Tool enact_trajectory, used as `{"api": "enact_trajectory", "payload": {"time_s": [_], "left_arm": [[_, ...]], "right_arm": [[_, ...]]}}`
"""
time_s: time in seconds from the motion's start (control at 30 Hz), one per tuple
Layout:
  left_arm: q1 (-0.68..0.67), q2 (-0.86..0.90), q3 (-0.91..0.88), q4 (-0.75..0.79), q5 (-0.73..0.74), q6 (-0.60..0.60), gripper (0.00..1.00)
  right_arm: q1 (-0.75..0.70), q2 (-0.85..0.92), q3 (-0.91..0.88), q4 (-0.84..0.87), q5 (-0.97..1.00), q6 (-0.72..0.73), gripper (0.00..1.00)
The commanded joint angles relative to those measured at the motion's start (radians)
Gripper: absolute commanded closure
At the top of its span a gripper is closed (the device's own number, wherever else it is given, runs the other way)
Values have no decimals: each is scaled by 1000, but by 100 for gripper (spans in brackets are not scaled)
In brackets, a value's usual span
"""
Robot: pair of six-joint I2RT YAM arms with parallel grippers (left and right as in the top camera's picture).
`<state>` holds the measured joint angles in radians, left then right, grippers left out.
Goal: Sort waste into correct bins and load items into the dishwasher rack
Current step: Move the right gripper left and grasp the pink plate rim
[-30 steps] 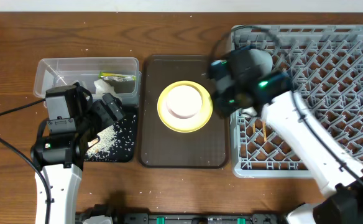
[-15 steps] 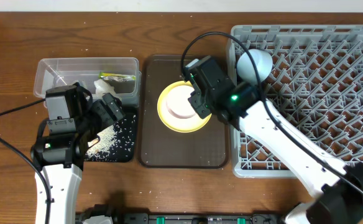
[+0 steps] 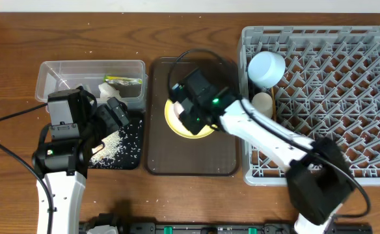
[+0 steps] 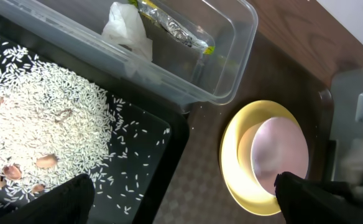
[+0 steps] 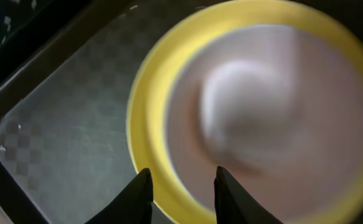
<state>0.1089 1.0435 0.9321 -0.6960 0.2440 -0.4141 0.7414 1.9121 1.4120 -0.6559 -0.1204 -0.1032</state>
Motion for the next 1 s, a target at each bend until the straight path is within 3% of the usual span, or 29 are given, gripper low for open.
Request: {"api": "enact_trajectory", "payload": {"time_s": [0.0, 0.3, 0.47, 0.5, 0.97], "left_arm": [[4, 1, 22, 0, -2, 13, 4], [4, 1, 22, 0, -2, 13, 4], [4, 1, 22, 0, -2, 13, 4], [4, 1, 22, 0, -2, 13, 4], [4, 1, 22, 0, -2, 13, 4]], "right_arm": [[21, 48, 11, 13, -26, -97, 68], [22, 93, 11, 49, -26, -97, 72], [22, 92, 11, 50, -26, -97, 96], [22, 92, 11, 51, -27, -97, 98], [33, 89, 16, 9, -26, -97, 89]]}}
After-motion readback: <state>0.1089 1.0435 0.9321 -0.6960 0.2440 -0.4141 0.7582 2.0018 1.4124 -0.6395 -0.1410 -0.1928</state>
